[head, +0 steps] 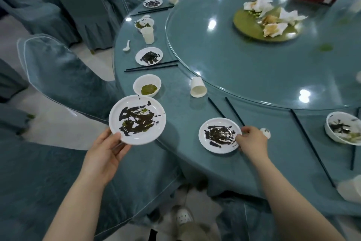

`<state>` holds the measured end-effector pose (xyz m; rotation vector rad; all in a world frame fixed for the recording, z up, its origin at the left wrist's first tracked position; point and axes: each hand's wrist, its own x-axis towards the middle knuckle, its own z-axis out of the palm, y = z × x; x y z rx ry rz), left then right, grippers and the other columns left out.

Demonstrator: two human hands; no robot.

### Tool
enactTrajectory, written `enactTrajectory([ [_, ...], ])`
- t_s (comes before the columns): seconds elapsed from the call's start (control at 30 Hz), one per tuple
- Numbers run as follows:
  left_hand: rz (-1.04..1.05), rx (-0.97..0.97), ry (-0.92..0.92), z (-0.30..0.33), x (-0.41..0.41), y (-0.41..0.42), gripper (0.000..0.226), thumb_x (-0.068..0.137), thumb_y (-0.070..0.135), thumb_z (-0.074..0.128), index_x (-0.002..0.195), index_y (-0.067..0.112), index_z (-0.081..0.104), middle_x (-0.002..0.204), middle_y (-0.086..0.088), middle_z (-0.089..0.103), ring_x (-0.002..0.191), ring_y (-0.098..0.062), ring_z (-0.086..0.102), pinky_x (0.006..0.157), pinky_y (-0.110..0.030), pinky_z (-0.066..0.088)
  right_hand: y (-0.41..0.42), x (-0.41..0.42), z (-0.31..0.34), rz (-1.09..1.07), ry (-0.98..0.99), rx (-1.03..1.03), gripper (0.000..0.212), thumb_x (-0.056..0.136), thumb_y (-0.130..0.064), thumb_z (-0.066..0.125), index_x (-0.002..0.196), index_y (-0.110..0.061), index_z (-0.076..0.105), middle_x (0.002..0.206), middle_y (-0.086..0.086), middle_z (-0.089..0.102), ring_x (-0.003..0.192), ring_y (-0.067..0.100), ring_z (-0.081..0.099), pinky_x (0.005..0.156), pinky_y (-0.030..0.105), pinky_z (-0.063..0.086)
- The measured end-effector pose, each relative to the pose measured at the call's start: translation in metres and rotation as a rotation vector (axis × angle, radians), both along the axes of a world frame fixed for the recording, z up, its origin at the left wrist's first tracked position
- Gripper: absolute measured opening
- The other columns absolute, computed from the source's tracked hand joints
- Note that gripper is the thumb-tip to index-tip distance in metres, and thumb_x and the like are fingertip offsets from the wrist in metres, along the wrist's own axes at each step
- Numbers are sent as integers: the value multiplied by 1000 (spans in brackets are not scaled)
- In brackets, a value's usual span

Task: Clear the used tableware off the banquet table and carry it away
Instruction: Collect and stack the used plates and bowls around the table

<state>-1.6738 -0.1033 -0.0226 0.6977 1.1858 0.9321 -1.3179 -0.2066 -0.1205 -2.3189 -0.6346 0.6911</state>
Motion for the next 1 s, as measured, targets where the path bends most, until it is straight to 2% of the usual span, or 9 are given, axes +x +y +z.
enactTrajectory([
  [0.1,27,10,0,3,-8,3,29,95,2,45,106,21,64,89,4,76,76,-8,72,60,-20,57,11,-18,18,-68,225,168,30,76,-4,56,102,-10,68,68,0,71,46,11,65,46,23,53],
  [0.2,73,27,0,9,-22,5,28,95,3,46,106,20,64,86,4,76,73,-8,72,58,-20,56,32,-45,48,-23,364,361,26,78,0,54,96,-13,67,58,-3,69,46,8,62,44,20,50],
  [0.37,118,73,-22,28,-49,4,26,95,3,48,106,19,64,85,3,76,70,-9,71,57,-20,56,76,-115,110,218,496,538,25,81,-1,55,93,-21,63,66,1,71,51,15,61,45,25,49],
  [0.5,76,127,-23,48,-89,-7,29,93,1,45,102,20,66,85,0,75,68,-9,71,55,-20,55,99,-198,147,382,579,596,18,84,-5,58,96,-18,62,66,0,70,47,12,55,42,21,46],
  [0.63,114,193,-27,71,-153,-24,32,91,-1,46,97,23,67,80,3,74,64,-7,69,54,-19,54,101,-295,172,501,617,639,10,88,-12,61,92,-20,64,83,-1,70,67,12,62,59,26,53],
  [0.77,197,224,-29,87,-244,-54,30,91,1,48,100,23,66,78,3,74,62,-7,68,54,-19,54,85,-401,186,640,647,601,22,96,-14,49,94,-32,61,92,-9,68,76,11,66,59,31,56],
  [0.83,234,217,-40,90,-290,-71,30,92,2,47,104,22,66,79,1,74,62,-8,68,55,-21,55,74,-449,187,736,658,573,27,96,-11,47,101,-33,61,94,-3,70,78,13,68,59,33,58],
  [0.93,269,201,-83,93,-351,-96,26,95,9,46,110,21,64,81,-2,74,63,-12,69,56,-24,57,58,-513,187,802,692,573,33,91,-4,54,102,-33,63,89,10,72,70,14,69,56,30,57],
  [1.0,294,204,-76,95,-382,-112,22,97,14,48,113,17,62,84,-2,75,66,-13,70,58,-25,57,52,-548,186,791,711,567,33,89,-3,60,105,-32,61,85,7,73,68,12,70,53,24,55],
])
